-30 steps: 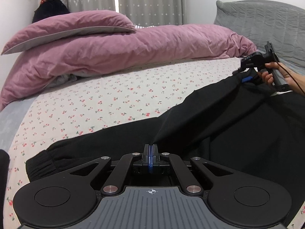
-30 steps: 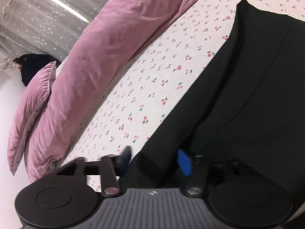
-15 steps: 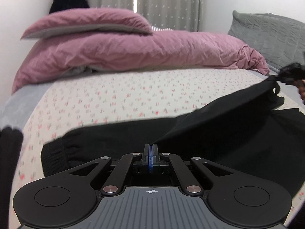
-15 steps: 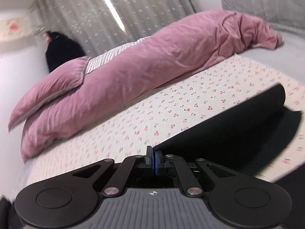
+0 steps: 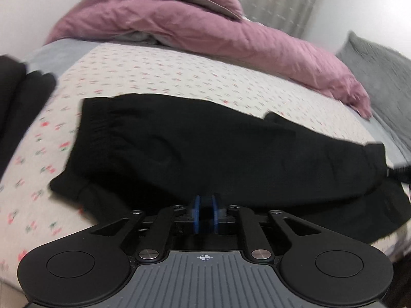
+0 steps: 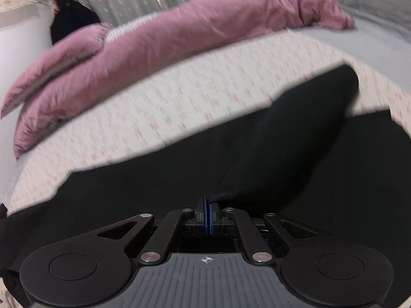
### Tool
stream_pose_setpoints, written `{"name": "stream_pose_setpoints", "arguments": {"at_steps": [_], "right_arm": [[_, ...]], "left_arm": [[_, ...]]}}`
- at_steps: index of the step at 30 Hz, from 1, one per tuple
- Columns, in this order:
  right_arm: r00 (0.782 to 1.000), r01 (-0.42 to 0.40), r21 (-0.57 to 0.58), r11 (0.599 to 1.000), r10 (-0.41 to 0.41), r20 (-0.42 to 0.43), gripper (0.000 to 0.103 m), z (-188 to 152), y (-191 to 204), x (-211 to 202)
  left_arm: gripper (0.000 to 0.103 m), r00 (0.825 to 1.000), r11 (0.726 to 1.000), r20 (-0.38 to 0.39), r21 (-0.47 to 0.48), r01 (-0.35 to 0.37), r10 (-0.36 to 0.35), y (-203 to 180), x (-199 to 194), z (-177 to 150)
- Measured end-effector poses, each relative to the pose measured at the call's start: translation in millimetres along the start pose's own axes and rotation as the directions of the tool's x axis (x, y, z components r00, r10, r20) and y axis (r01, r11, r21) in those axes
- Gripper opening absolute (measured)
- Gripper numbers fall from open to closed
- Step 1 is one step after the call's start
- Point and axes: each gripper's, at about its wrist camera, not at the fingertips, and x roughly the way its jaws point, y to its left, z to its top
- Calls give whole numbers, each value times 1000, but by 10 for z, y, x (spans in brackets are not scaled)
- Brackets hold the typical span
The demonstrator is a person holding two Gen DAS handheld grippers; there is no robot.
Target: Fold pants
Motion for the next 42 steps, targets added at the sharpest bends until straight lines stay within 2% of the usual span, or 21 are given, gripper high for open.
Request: {"name": "stream_pose_setpoints", "arguments": {"at_steps": [1,2,3,4,5,6,7,9,14,16,18,20,21,22,23,24,25,30,34,37,42], "right_arm": [[999,2,-5,1000,-3,-39,11,-41,-41,87],[1000,3,-5,1000,-3,-25,8,-63,-73,97],[1000,-1,-5,1000,1,-20,5,-56,-70,83],[1000,-9,1,1000,9,-21,10,-32,-65,68],[999,-32,14,999,32,-17,19,-12,-65,53],[999,-49,31,998,49,-10,32,-9,-72,56],[998,-65,49,997,65,-6,38,-3,-73,62],[998,-68,56,996,68,-5,40,-11,-44,81],[997,-73,63,995,72,8,40,-32,-40,76],[997,-81,86,993,80,15,40,-40,-84,79],[996,-89,115,989,86,30,40,-43,-124,91],[995,-93,132,987,87,54,40,-45,-154,101],[994,-92,133,987,84,69,39,-42,-162,113],[994,-86,130,988,75,83,34,-41,-170,135],[993,-79,122,989,68,91,27,-40,-172,148],[993,-75,111,991,64,97,9,-42,-170,152],[992,-82,107,991,70,107,6,-47,-174,139],[977,-112,74,991,96,189,3,-45,-114,-144],[977,-40,-43,998,48,206,3,-57,94,-418],[983,-27,-96,995,44,179,3,-131,157,-568],[993,-9,-133,991,25,116,3,-256,102,-626]], "left_arm": [[38,1000,999,17,-29,-12,13,35,-33,-13],[48,999,997,38,-67,-25,28,84,-68,-36],[65,997,993,65,-111,-37,44,137,-101,-53],[67,994,988,93,-152,-42,57,196,-131,-76],[67,991,980,113,-195,-42,65,250,-134,-74],[66,990,970,125,-240,-36,68,307,-124,-64],[66,988,959,139,-281,-27,68,355,-109,-56],[64,983,933,165,-359,-16,80,428,-66,-35],[62,964,873,245,-486,28,106,518,48,-93],[62,961,835,256,-548,53,107,595,115,-143],[61,959,785,259,-614,75,111,672,189,-189],[52,959,746,252,-661,75,126,735,256,-214],[44,959,735,247,-674,69,136,758,279,-222],[34,959,731,245,-680,66,142,773,291,-216],[27,958,731,249,-679,68,142,778,303,-209],[18,957,735,255,-675,71,141,777,306,-201],[9,954,743,261,-666,67,148,768,297,-195],[4,931,827,305,-562,5,202,591,93,-155],[4,923,877,282,-470,-105,262,428,-79,-99],[4,927,893,228,-410,-187,298,369,-116,-94],[5,934,881,141,-401,-249,328,445,-97,-130]]}}
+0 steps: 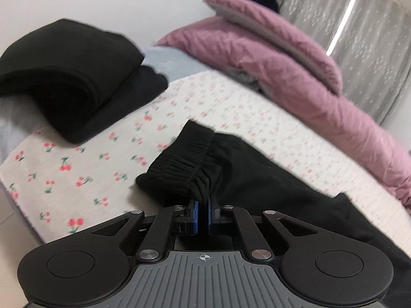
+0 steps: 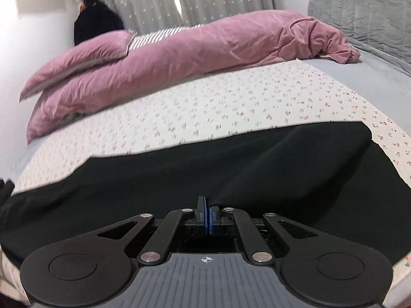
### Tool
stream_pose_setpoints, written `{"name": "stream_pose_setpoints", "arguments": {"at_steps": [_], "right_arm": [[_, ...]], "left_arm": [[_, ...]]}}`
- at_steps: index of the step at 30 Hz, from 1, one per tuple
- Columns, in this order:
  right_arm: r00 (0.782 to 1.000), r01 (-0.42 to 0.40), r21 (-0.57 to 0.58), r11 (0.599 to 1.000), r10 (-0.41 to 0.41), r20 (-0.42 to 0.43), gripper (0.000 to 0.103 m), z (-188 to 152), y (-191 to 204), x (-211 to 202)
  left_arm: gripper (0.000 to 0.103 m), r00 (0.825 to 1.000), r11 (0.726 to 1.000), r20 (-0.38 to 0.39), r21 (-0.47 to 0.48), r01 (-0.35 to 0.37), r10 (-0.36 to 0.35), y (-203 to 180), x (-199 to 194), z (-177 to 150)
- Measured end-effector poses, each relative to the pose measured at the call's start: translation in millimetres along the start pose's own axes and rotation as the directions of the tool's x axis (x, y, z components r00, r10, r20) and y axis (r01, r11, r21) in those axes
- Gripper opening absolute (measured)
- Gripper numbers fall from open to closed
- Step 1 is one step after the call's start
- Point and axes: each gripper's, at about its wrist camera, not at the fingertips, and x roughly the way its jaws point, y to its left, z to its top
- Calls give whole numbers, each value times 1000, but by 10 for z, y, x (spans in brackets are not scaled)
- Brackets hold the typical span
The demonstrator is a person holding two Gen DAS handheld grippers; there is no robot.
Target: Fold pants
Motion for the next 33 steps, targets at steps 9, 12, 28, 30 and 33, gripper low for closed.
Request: {"name": "stream_pose_setpoints", "arguments": {"at_steps": [9,12,28,30,33], "right_arm": [[981,32,47,998,-22,-194,6,-326,-129,260],[981,14,61,998,-2,-192,20,-313,-151,183],[979,145,470,871,-195,60,50,-89,-1463,-592],[977,180,480,859,-212,12,45,-110,-1573,-464],[991,122,523,843,-132,-18,40,-126,-1708,-307]], "left_arm": [[16,991,996,-106,43,-81,86,71,79,-50],[35,988,991,-85,55,-121,126,40,-10,-61],[82,978,899,-104,386,208,-181,-1144,-353,-390],[82,962,868,-153,417,272,-228,-1350,-296,-498],[82,926,806,-230,458,375,-300,-1669,-213,-666]]}}
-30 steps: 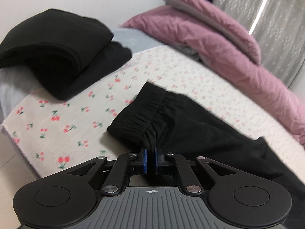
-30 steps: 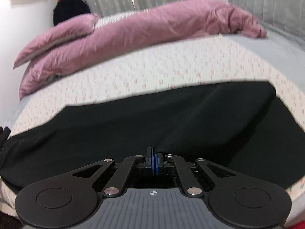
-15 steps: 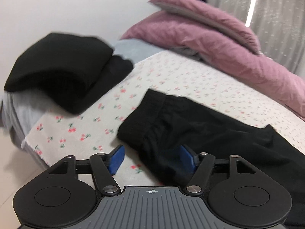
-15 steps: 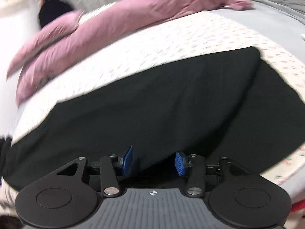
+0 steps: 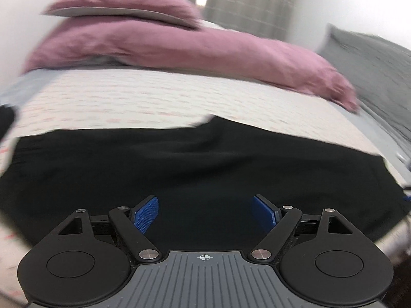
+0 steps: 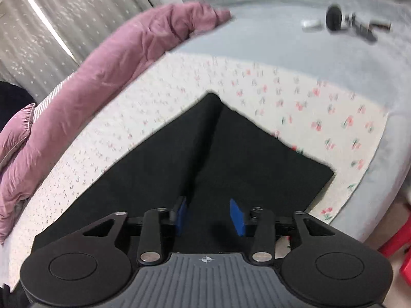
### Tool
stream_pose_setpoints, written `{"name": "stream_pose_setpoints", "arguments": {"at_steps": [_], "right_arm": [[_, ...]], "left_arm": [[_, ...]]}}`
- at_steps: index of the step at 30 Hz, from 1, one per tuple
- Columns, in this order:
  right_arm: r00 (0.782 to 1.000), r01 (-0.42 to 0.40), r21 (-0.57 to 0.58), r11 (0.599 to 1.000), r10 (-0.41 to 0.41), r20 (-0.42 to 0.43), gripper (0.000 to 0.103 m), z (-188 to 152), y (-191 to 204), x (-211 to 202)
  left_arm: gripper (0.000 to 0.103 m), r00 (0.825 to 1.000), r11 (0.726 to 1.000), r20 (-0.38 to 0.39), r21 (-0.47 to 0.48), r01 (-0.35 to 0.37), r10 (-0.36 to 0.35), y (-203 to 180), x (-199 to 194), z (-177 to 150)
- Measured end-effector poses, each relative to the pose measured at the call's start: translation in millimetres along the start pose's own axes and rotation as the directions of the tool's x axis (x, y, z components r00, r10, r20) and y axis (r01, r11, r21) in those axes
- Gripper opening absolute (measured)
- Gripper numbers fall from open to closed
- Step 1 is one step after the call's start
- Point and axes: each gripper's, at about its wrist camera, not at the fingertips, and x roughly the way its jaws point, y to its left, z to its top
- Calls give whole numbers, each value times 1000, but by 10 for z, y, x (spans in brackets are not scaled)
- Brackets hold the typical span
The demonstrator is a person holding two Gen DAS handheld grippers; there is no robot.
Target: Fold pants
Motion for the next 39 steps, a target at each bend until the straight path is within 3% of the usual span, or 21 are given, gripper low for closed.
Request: {"name": "stream_pose_setpoints", "arguments": {"at_steps": [2,4,8,9,10,13,17,21,26,30,32,33,35,39], "right_arm": [[997,-71,35,997,72,-32,41,59,3,117],[995,-89,51,995,92,-48,41,148,53,250],[1000,8,0,1000,-8,3,40,253,214,434],[999,35,-29,999,-34,21,28,271,266,460],[998,56,-70,996,-54,29,3,275,295,455],[988,152,-241,958,-138,76,2,262,583,438],[977,208,-443,872,-167,130,2,214,1075,378],[982,190,-564,804,-159,104,2,191,1483,498],[986,132,-645,752,-169,5,4,106,1832,938],[978,53,-633,772,-167,-121,15,76,1922,1277],[982,21,-604,797,-130,-137,30,125,1924,1222],[985,-4,-575,818,-95,-141,43,176,1909,1153],[992,-36,-522,852,-35,-125,46,297,1830,946],[998,2,-459,888,-31,-56,47,512,1663,656]], "left_arm": [[82,998,997,-9,53,65,-65,-192,118,8],[82,993,986,0,115,118,-119,-375,236,18],[82,967,949,16,201,244,-252,-660,492,7],[82,957,937,13,205,282,-291,-697,573,-10],[82,947,928,8,205,312,-321,-728,652,-33],[82,925,904,-23,203,376,-380,-782,829,-138],[78,893,876,-80,175,449,-442,-738,943,-219],[78,874,856,-95,175,487,-477,-705,981,-235],[78,866,844,-108,195,499,-488,-681,957,-258],[78,867,840,-110,213,498,-486,-707,964,-266],[78,866,840,-112,211,499,-487,-707,957,-263],[78,866,840,-113,208,500,-487,-702,951,-263],[78,865,841,-114,204,501,-488,-694,942,-263],[78,869,843,-116,210,496,-482,-725,978,-235]]}}
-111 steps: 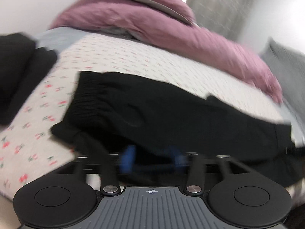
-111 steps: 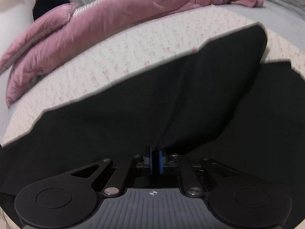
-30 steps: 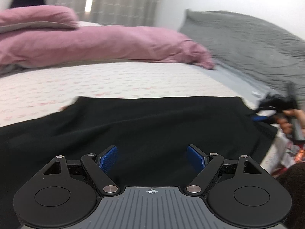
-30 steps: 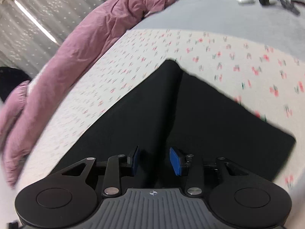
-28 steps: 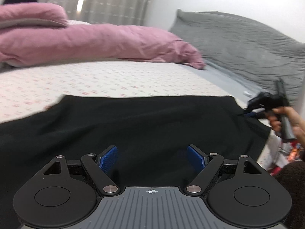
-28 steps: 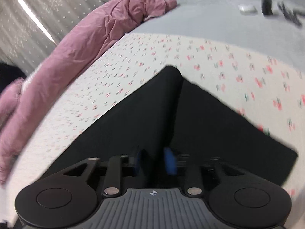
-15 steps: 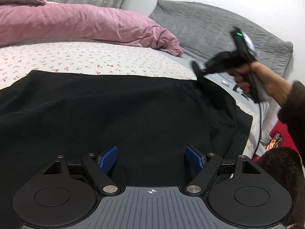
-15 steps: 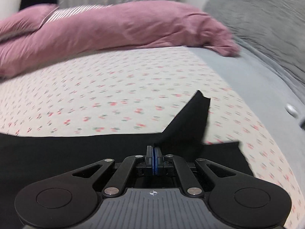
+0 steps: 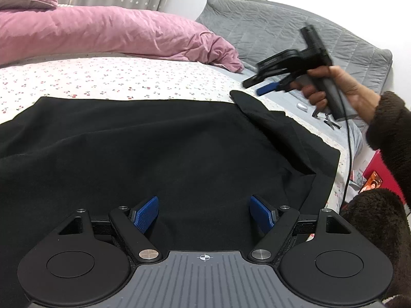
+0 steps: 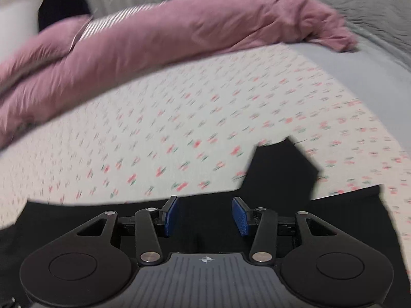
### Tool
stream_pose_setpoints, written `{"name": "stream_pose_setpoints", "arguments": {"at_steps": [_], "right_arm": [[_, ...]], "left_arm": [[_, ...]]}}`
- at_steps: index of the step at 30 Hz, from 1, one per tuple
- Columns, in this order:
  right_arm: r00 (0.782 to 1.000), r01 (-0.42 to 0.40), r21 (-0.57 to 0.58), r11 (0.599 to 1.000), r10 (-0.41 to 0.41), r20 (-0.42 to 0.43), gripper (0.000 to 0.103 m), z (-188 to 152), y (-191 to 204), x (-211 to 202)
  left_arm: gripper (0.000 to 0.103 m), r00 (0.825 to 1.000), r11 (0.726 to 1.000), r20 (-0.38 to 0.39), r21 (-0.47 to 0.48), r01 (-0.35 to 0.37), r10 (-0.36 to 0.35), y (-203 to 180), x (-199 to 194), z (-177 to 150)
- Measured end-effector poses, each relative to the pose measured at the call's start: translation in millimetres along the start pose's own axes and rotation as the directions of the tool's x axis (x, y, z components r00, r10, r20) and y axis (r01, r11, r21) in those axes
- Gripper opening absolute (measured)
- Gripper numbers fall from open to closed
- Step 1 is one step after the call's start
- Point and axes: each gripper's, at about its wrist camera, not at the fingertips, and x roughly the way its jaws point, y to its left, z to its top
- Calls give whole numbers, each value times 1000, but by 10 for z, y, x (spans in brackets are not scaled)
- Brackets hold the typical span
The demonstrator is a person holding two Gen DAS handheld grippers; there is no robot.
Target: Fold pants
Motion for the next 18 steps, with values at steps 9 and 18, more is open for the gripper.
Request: {"name": "stream_pose_setpoints", "arguments": {"at_steps": [9,18], "right_arm": [[995,64,258,964,-40,-94,46,-257,-723,141],[992,-51,374,926,91,-89,3,-507,-832,56]], "left_arm": [[80,1000,1000,1,7,-9,9,-21,2,-9],[80,1000,1000,-2,10,-10,10,-24,8,-2]]}}
